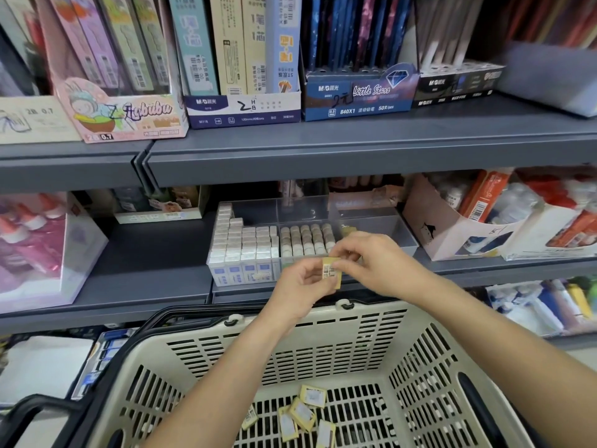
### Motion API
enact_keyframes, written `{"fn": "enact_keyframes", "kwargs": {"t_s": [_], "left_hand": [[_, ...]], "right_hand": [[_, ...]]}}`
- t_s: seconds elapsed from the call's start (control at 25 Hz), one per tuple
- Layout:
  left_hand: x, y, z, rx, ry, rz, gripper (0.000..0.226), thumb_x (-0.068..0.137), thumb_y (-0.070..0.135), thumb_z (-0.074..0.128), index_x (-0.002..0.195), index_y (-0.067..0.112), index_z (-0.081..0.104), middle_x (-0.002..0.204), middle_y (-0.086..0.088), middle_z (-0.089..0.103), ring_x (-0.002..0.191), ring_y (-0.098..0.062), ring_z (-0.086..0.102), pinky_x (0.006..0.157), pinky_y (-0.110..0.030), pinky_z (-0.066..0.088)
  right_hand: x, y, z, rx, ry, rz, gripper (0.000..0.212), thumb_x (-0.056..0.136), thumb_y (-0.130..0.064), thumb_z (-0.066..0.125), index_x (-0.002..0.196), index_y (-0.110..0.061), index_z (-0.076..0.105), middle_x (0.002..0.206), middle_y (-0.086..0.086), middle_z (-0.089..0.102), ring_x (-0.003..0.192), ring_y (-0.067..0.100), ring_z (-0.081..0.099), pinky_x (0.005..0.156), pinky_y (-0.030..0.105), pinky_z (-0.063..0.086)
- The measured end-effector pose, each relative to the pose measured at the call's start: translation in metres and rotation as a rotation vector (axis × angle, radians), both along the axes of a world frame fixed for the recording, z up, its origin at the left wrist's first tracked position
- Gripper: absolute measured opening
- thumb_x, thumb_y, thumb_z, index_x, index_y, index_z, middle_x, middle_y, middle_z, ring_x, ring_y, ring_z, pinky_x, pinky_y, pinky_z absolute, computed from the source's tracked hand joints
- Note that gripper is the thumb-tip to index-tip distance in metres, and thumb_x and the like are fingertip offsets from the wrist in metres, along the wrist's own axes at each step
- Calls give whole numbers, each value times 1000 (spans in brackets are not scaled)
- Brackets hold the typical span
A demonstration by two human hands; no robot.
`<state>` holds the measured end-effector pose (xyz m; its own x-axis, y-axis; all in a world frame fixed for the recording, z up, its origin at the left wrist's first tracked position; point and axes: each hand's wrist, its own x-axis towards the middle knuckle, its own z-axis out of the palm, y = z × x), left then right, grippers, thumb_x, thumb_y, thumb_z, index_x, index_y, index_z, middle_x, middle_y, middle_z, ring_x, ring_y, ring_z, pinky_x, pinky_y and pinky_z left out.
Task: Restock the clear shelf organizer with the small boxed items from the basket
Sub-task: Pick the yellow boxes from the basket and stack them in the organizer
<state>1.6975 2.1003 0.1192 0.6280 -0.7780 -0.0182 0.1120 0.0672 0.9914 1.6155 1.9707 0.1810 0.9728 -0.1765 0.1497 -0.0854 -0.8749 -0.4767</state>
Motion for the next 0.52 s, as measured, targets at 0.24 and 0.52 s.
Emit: {"fn": "enact_keyframes", "kwargs": {"t_s": [0.24, 0.52], "left_hand": [[-1, 4, 5, 200, -197, 6, 16, 87, 13, 63, 91, 28, 62, 94, 5, 65, 90, -5, 63, 74, -17, 53], [-9, 26, -6, 640, -901, 11, 27, 80, 57, 59, 98, 37, 63, 91, 22, 61, 85, 3, 55, 72, -21, 45]], "right_hand": [[-16, -45, 18, 242, -76, -241, 3, 85, -21, 63, 88, -20, 64, 82, -4, 68, 77, 12, 67, 77, 31, 53], [13, -79, -6, -178, 23, -429, 26, 88, -4, 51, 109, -13, 61, 111, 12, 65, 98, 31, 59, 88, 31, 48]]}}
